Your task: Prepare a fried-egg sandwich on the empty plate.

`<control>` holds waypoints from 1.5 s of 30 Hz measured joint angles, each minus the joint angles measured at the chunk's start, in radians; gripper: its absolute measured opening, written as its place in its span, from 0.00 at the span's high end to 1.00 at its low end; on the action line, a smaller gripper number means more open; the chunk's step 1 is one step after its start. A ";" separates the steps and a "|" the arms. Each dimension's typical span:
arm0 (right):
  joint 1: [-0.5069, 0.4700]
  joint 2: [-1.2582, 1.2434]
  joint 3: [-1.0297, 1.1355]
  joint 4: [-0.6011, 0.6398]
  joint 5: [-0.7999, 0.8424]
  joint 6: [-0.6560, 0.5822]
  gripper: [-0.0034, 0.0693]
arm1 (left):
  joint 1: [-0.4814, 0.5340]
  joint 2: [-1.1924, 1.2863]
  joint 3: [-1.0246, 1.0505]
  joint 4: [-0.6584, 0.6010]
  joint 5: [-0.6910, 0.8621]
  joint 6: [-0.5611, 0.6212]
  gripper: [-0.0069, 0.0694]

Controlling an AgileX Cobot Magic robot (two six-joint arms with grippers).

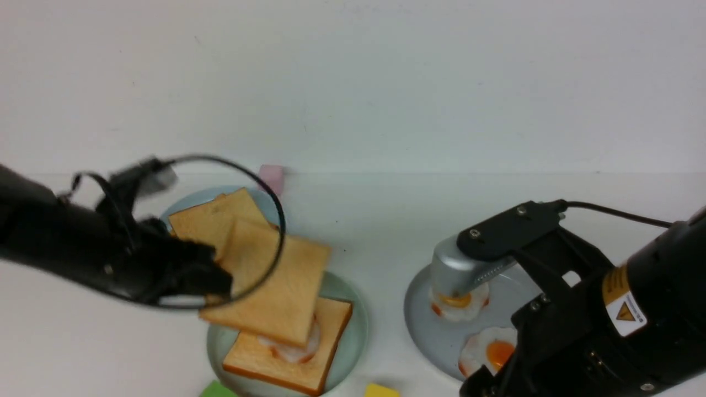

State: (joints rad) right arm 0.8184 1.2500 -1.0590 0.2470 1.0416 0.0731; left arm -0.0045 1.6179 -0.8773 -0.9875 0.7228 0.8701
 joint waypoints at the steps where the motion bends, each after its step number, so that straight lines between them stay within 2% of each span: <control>1: 0.000 0.000 0.000 0.000 0.000 0.000 0.15 | -0.012 0.001 0.015 -0.005 0.002 0.017 0.81; 5: 0.000 0.000 0.000 0.000 0.001 0.000 0.15 | -0.037 0.025 0.031 -0.018 -0.005 0.043 0.81; 15: 0.000 0.000 0.000 0.000 0.011 0.000 0.15 | -0.037 0.079 0.031 -0.020 -0.056 -0.008 0.80; 18: 0.000 0.000 0.000 0.001 0.014 0.000 0.15 | -0.037 0.080 0.031 -0.020 -0.061 -0.018 0.72; 23: 0.000 -0.001 0.000 0.004 0.014 0.001 0.15 | -0.037 0.070 0.031 -0.003 -0.055 -0.036 0.47; 24: 0.000 -0.001 0.000 0.004 0.014 0.003 0.15 | -0.037 0.068 0.031 0.002 -0.056 -0.038 0.46; 26: 0.000 -0.010 0.000 -0.003 0.013 0.012 0.16 | -0.037 0.026 0.030 0.053 -0.069 -0.100 0.33; 28: 0.000 -0.022 0.000 -0.016 0.010 0.023 0.19 | -0.037 -0.008 0.020 0.103 -0.070 -0.153 0.27; 30: 0.000 -0.046 0.000 -0.048 0.002 0.044 0.25 | -0.037 -0.048 -0.001 0.178 -0.062 -0.230 0.23; 32: 0.000 -0.075 0.000 -0.096 -0.001 0.074 0.36 | -0.037 -0.091 -0.030 0.248 -0.040 -0.319 0.22; 34: 0.000 -0.124 0.000 -0.172 -0.004 0.123 0.51 | -0.037 -0.153 -0.056 0.315 0.003 -0.424 0.21; 36: 0.000 -0.186 0.001 -0.263 -0.006 0.168 0.73 | -0.037 -0.226 -0.068 0.335 0.043 -0.499 0.22; 39: 0.000 -0.305 0.037 -0.394 -0.051 0.229 0.95 | -0.047 -0.360 -0.071 0.333 0.083 -0.549 0.29; 40: 0.000 -0.305 0.042 -0.402 -0.057 0.233 0.95 | -0.051 -0.377 -0.071 0.333 0.083 -0.553 0.29; 42: 0.000 -0.419 0.116 -0.466 -0.123 0.268 0.97 | -0.081 -0.467 -0.071 0.336 0.095 -0.567 0.39; 45: 0.000 -0.588 0.257 -0.525 -0.230 0.319 0.97 | -0.156 -0.585 -0.071 0.382 0.132 -0.617 0.59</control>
State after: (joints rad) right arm 0.8184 0.6615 -0.8020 -0.2784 0.8115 0.3920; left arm -0.1609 1.0334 -0.9487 -0.6054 0.8546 0.2527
